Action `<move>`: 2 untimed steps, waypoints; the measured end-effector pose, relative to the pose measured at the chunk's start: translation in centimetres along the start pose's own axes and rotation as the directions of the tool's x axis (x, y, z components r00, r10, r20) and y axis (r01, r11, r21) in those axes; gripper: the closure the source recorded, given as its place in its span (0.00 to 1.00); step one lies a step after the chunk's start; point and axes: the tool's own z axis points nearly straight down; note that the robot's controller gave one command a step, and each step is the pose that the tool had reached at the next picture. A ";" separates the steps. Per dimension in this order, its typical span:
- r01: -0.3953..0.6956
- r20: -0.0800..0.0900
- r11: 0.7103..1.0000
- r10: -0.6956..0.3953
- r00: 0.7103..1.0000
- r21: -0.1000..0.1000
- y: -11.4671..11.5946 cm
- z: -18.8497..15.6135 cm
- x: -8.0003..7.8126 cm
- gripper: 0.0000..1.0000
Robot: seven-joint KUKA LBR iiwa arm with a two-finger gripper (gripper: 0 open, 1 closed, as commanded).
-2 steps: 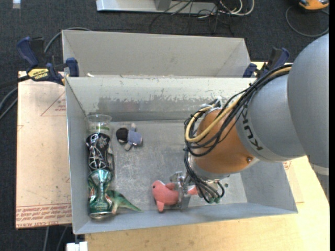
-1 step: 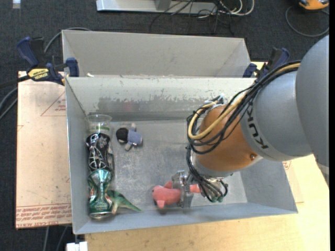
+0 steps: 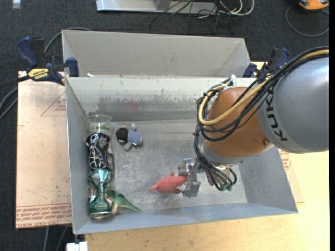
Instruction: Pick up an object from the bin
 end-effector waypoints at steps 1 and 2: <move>0.000 -0.001 1.000 0.000 1.000 0.000 0.0 0.5 0.0 1.00; 0.000 -0.005 1.000 0.000 1.000 0.000 0.0 1.4 0.1 1.00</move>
Offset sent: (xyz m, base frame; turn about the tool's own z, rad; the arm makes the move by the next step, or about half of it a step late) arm 0.0000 -0.0001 0.0005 0.0000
